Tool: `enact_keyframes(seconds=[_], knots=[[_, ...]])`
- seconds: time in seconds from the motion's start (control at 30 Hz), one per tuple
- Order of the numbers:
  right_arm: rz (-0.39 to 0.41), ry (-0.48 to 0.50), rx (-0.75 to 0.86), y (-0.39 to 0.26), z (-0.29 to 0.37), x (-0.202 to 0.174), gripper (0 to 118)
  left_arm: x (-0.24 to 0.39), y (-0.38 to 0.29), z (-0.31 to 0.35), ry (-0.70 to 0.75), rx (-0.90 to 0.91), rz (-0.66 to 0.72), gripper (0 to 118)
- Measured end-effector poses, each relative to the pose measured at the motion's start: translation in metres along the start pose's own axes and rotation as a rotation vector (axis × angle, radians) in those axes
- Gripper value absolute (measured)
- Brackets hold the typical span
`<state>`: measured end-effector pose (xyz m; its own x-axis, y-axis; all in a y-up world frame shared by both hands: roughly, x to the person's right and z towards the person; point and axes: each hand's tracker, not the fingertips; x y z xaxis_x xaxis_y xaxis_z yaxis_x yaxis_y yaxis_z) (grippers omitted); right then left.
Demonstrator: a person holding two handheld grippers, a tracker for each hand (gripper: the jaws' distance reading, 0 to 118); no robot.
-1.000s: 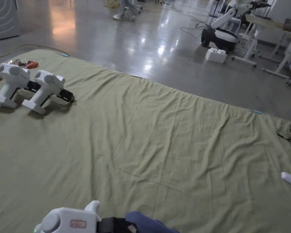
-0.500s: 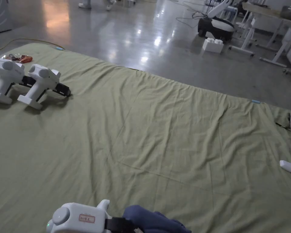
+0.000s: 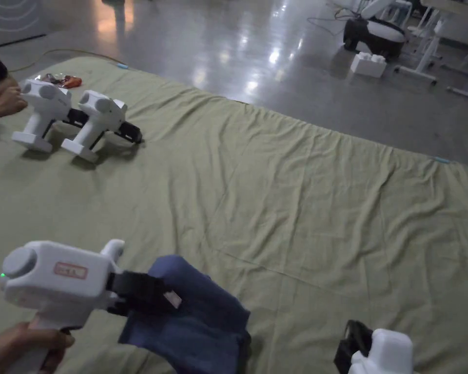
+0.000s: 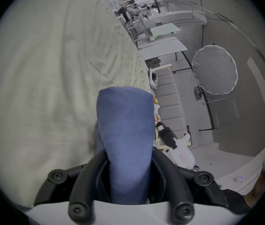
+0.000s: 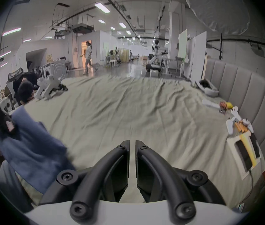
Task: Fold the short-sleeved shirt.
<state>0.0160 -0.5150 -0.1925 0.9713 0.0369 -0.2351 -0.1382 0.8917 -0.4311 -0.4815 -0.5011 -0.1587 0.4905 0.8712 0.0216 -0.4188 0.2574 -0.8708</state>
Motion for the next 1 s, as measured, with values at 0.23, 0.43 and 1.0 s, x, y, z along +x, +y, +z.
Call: enact_keyframes(seconds=[0.23,0.43,1.0], knots=[[0.002,-0.042,0.131,0.059,0.004,0.019,10,-0.050,0.049,0.145,0.198,0.085,0.089,30],[-0.005,-0.082,0.164,0.077,0.010,0.032,10,-0.058,0.064,0.197,0.465,0.065,0.131,30],[-0.025,-0.110,0.113,0.061,0.007,0.045,10,-0.067,0.093,0.245,1.072,0.321,0.071,71]])
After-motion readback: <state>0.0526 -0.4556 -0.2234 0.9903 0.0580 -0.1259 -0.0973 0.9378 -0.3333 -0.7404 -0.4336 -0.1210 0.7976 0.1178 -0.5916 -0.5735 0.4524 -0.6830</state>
